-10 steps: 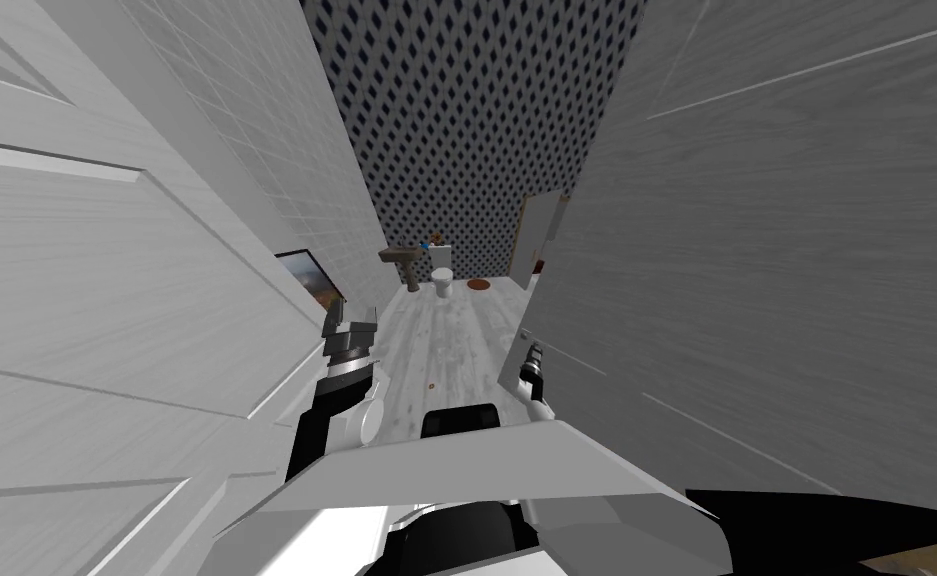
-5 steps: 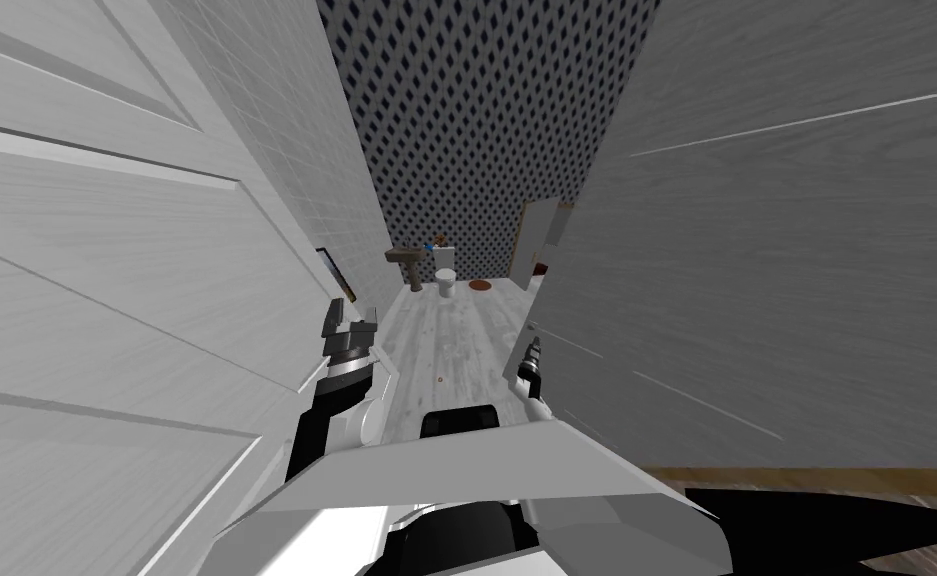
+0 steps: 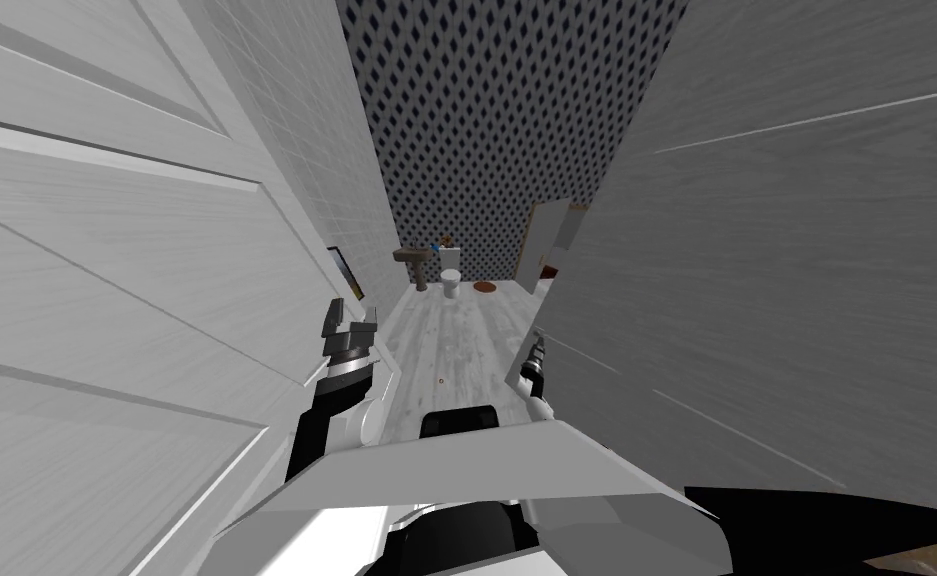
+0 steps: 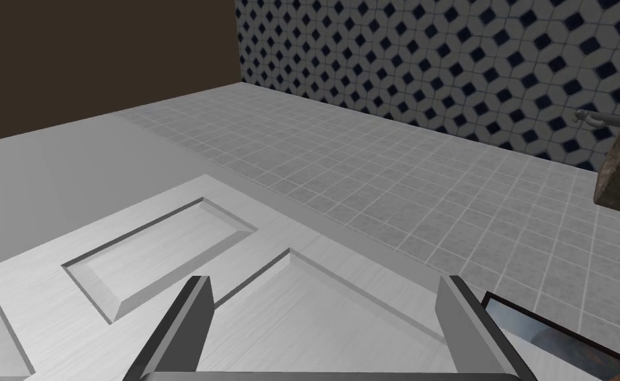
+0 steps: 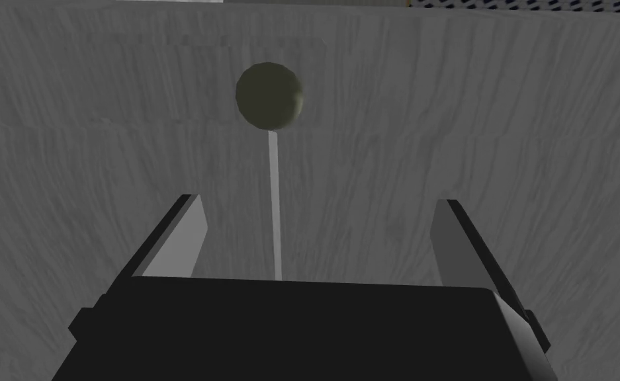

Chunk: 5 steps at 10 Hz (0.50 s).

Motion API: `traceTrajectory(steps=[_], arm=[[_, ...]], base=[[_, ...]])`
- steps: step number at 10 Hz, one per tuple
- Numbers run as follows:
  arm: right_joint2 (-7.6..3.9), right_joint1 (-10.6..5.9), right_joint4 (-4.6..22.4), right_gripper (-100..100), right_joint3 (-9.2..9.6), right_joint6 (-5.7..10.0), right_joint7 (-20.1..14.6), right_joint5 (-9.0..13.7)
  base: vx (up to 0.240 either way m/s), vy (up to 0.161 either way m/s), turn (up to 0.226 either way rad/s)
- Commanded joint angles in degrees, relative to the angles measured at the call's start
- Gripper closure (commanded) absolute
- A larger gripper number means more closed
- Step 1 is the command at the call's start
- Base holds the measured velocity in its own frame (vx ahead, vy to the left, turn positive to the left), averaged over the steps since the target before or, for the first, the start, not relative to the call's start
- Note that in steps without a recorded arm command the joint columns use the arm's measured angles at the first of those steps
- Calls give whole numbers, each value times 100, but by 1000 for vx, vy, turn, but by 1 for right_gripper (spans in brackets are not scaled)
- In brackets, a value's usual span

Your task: Push the door open

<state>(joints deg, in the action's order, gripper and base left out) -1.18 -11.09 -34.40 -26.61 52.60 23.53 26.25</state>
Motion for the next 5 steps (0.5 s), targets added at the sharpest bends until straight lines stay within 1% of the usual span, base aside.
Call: traceTrajectory(steps=[1, 2, 3, 5], arm=[[-1, 42, -58, -100, -98, 75, 83, 71], [26, 36, -34, -100, -163, 144, 127, 119], [82, 30, -12, -100, -225, 209, 169, 165], [241, 20, 25, -100, -327, 316, 237, 240]], base=[[111, -197, 186], [108, -196, 240], [135, -191, 204], [99, -197, 175]])
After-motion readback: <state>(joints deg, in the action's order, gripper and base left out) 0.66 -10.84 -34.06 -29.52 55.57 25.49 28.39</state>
